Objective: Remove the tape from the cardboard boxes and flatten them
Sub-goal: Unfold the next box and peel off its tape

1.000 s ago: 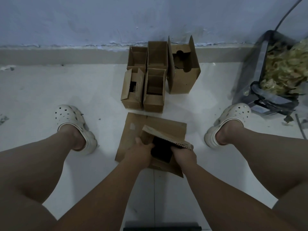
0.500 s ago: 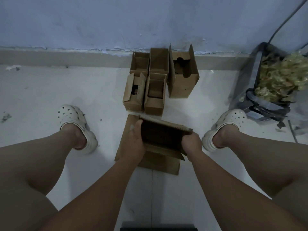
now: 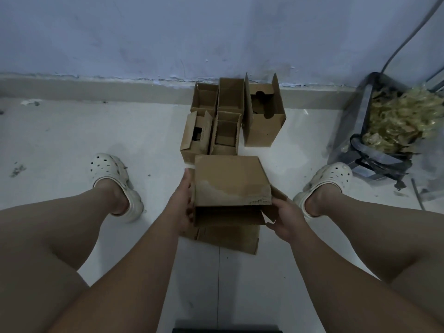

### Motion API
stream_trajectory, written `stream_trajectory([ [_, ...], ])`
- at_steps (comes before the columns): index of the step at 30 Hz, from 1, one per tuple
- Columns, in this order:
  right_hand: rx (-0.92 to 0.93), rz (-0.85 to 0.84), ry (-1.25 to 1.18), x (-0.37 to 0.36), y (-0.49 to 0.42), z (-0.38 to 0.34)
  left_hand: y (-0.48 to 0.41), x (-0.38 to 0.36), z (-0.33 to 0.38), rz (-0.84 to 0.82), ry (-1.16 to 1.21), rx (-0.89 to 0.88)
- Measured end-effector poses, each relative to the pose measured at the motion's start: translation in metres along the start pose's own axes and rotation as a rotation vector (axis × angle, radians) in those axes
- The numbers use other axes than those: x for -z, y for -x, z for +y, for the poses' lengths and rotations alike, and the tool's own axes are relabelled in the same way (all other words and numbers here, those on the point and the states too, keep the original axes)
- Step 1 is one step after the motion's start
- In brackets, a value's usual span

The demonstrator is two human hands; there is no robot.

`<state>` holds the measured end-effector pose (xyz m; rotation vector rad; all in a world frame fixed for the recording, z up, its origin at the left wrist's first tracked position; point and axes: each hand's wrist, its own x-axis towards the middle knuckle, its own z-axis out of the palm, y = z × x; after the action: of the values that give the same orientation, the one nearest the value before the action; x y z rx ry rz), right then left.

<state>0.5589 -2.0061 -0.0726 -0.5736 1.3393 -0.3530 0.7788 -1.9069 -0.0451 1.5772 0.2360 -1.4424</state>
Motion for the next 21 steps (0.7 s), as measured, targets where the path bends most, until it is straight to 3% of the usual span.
stream_trajectory([
  [4,0.017,-0.119,0.049,-0.001,0.004,-0.005,-0.004,0.019,0.002,-0.105,-0.110,0.168],
  [7,-0.037,-0.148,0.201,0.001,0.004,-0.015,-0.008,0.024,-0.003,-0.105,-0.111,0.167],
  [9,-0.042,-0.142,0.407,0.000,0.005,-0.024,-0.014,0.026,-0.008,-0.107,-0.153,0.053],
  [11,0.019,-0.035,0.471,-0.005,0.004,-0.034,-0.017,0.025,-0.008,-0.101,-0.309,-0.090],
  [15,0.243,0.239,0.333,-0.021,-0.007,-0.051,-0.017,0.009,-0.015,-0.022,-1.114,-0.530],
  [17,0.327,0.158,0.520,-0.031,-0.010,-0.055,-0.011,-0.001,-0.025,-0.063,-1.264,-0.652],
  [21,0.362,-0.147,0.953,-0.048,-0.010,-0.056,-0.004,-0.006,-0.041,-0.120,-1.326,-0.809],
])
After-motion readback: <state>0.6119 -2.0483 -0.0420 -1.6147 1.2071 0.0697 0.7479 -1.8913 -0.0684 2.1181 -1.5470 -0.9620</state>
